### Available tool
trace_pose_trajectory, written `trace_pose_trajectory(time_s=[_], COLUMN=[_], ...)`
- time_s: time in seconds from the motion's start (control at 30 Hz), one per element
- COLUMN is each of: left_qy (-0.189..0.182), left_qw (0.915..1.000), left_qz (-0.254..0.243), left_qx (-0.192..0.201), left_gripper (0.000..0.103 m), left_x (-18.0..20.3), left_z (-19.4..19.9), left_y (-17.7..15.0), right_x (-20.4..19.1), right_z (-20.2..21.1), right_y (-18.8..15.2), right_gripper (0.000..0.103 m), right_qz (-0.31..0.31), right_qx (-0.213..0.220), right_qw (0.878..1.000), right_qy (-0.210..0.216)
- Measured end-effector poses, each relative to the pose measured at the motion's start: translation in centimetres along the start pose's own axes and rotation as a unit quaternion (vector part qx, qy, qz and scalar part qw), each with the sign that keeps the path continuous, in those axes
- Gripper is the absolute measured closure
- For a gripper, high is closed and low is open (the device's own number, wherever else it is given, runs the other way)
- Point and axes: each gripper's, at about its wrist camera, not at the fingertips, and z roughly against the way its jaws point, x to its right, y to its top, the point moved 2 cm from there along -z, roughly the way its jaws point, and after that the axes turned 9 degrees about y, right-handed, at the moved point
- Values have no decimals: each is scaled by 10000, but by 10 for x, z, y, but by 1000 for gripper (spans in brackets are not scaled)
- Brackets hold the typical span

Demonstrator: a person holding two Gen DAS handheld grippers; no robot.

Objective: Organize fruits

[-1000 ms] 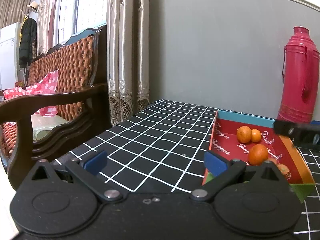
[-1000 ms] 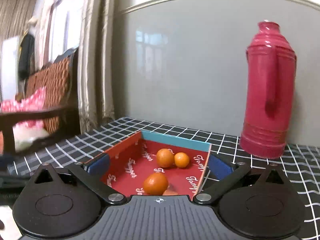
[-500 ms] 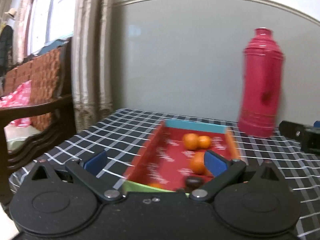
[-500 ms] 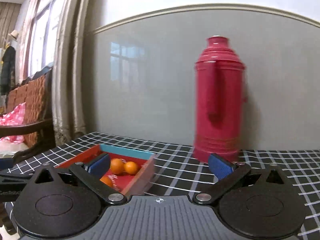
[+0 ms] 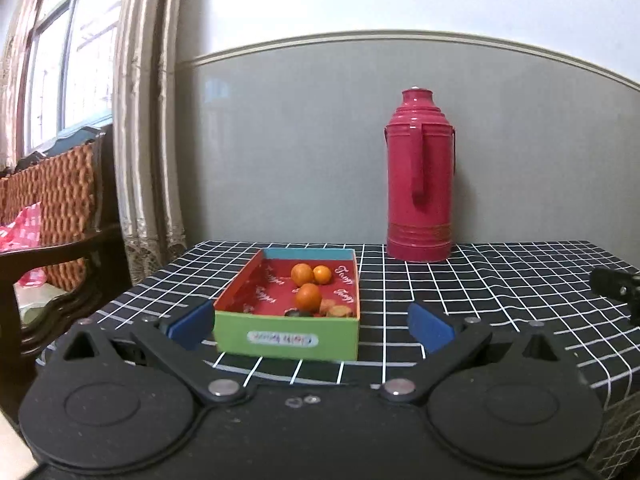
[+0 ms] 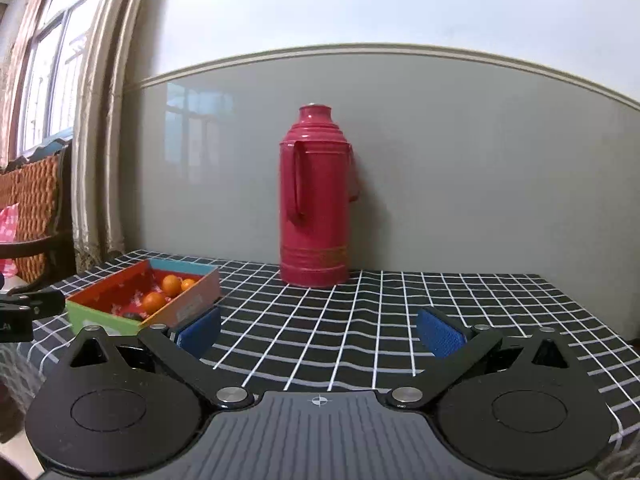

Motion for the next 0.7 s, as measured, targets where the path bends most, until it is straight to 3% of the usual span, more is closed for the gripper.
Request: trace_pose_trajectory(time_s=[0.27, 0.37, 0.47, 0.7], left_qy=[268, 293, 301, 280], left_qw=[9994, 9994, 9994, 9994], left_qz=[94, 126, 154, 129], left_qx=[207, 125, 91, 140], left_gripper=[6, 6, 6, 6], left_x=[-9, -10, -12, -12], left_z=[20, 15, 14, 17], left_y=[-18, -17, -18, -22], right_x=[-31, -38, -47, -41], right_z=[15, 3, 0, -2], right_y=[-15, -28, -31, -32], right_gripper=[0, 0, 0, 0], right_qz=[402, 629, 865, 657], right_qx=[52, -287, -300, -244], right_qw=[9991, 9976, 9958, 9975], right_qy=[94, 67, 91, 108])
